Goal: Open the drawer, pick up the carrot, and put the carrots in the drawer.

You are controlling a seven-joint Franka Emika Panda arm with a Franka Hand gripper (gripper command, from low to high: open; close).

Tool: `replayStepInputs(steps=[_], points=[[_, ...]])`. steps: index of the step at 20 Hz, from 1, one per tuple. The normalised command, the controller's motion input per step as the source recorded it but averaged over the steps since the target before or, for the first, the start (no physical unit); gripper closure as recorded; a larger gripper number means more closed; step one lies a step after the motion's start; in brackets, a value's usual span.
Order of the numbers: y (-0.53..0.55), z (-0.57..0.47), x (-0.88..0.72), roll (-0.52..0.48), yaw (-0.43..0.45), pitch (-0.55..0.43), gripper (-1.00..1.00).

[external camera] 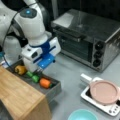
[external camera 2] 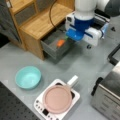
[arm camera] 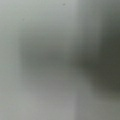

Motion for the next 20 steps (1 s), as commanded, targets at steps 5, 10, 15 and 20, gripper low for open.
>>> replayStepInputs(steps=[5,10,15,20], points=[[-0.26,0.07,0.04,-0.105,0.178,0.038,-1.00],[-0.30,0.08,0.05,-0.104,0.194,0.050,-1.00],[-0.32,0.09,0.04,-0.084,0.197,0.058,-1.00],[-0.33,0.12,0.03,-0.068,0.197,0.064,-1.00]])
